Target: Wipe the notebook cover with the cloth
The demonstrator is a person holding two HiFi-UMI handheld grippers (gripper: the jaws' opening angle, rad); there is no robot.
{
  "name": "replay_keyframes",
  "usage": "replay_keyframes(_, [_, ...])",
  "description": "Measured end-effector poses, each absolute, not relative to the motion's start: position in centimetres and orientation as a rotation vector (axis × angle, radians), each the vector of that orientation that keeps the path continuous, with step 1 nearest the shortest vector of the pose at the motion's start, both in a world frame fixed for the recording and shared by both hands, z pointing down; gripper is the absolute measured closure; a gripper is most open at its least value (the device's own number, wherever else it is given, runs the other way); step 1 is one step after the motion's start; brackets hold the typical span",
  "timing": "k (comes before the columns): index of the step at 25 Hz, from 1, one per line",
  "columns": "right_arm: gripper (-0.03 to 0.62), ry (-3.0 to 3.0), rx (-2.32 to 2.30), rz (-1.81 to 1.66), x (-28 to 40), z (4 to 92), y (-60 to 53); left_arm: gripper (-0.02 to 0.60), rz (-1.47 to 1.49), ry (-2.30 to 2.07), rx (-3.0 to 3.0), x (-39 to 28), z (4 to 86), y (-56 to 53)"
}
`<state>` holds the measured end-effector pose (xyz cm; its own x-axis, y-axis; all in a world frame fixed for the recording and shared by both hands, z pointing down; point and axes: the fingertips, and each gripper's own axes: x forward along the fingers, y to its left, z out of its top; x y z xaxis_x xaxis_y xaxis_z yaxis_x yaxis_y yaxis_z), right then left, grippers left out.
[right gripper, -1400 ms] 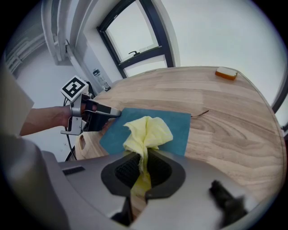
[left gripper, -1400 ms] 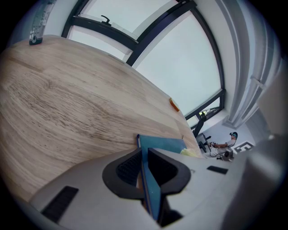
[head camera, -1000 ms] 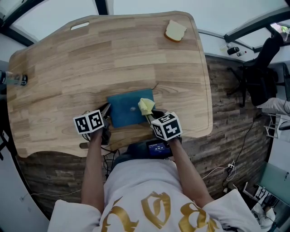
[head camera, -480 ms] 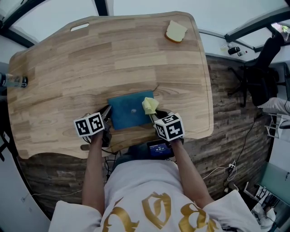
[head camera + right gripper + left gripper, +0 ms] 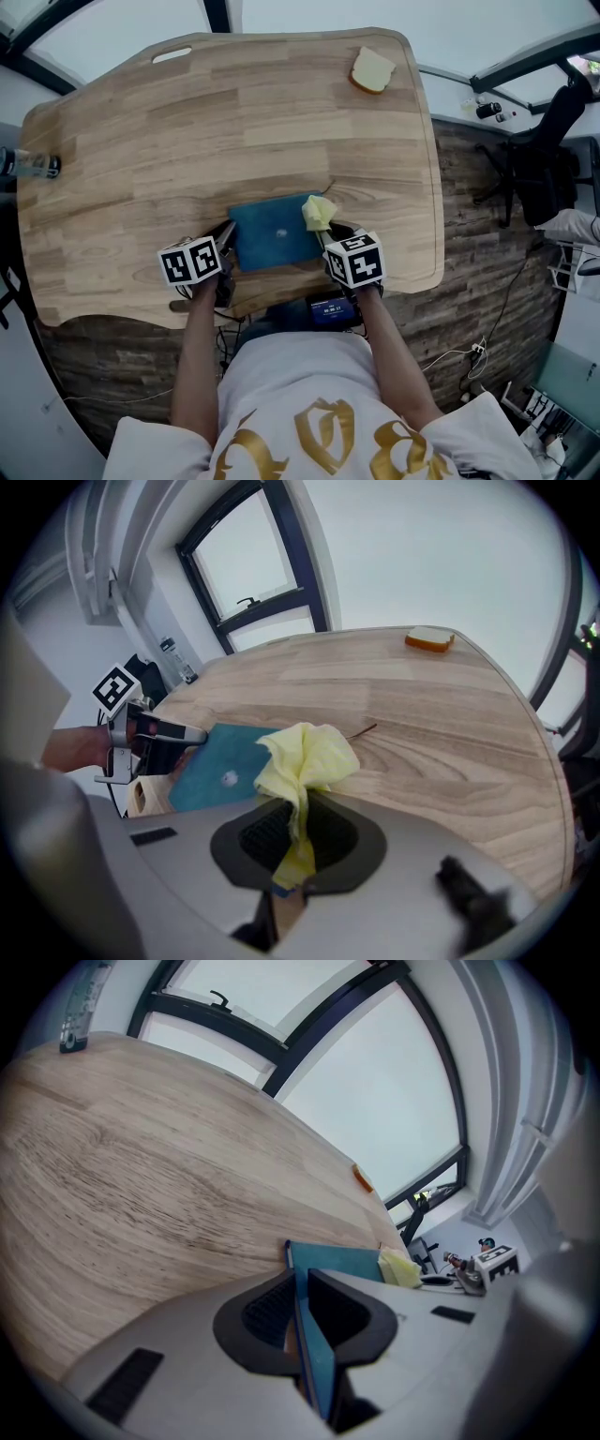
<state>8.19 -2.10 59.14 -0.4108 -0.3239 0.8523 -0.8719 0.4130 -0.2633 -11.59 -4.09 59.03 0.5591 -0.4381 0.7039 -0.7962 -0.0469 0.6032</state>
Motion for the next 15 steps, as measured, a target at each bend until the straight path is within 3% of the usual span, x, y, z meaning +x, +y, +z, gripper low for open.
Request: replay_keyframes(15, [0.556, -1.911, 1.066, 0.915, 8.2, 59.2, -4.4, 0.529, 0.399, -1.049, 1.667, -11.6, 59.4, -3.9])
